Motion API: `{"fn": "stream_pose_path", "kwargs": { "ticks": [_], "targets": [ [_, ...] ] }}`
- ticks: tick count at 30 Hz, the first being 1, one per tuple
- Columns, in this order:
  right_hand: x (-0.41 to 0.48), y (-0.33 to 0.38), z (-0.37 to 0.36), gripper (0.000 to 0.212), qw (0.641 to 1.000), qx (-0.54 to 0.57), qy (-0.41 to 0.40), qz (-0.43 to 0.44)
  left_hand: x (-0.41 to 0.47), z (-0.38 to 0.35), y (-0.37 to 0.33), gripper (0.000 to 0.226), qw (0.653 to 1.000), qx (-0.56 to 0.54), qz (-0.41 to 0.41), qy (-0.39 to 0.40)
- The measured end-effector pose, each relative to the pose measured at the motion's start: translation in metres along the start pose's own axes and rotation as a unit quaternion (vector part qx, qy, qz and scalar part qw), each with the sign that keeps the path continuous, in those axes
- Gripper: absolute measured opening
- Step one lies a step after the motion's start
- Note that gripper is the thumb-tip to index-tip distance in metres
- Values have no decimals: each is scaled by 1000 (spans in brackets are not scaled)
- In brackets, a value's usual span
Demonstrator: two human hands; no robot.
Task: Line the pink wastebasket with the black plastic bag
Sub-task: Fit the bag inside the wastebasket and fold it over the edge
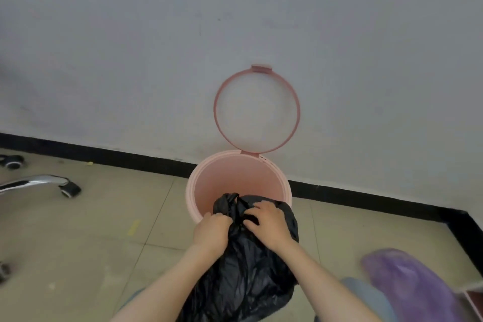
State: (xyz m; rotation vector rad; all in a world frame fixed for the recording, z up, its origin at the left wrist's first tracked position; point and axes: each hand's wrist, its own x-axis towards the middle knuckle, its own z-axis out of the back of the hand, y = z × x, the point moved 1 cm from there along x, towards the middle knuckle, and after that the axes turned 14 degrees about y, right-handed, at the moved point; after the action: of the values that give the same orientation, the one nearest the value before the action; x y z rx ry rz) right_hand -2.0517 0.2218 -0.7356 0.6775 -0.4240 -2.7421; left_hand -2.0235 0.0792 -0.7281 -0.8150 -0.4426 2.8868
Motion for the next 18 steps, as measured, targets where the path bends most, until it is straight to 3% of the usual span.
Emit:
{"fn": "stream_pose_path", "kwargs": {
  "ticks": [3,5,8,10,13,14,18],
  "targets": [
    [-24,-29,2,66,989,77,-96,-82,9,5,2,40,997,-80,8,-12],
    [-30,-52,1,61,972,202,-51,-113,12,21,-1,42,988,-136,28,-71],
    [-27,-57,-6,64,918,394,4,-45,19,50,-7,37,966,-189,45,-168],
    [-22,-49,-3,58,907,418,-46,-20,30,56,-12,33,977,-162,40,-134],
    [-3,-39,13,39,901,417,-119,-2,42,45,-17,56,986,-81,111,93],
    [5,-35,17,36,911,399,-103,20,43,43,-16,57,982,-61,135,117],
    [42,-25,11,33,988,106,108,35,33,49,-12,62,984,4,172,38]
  ]
}}
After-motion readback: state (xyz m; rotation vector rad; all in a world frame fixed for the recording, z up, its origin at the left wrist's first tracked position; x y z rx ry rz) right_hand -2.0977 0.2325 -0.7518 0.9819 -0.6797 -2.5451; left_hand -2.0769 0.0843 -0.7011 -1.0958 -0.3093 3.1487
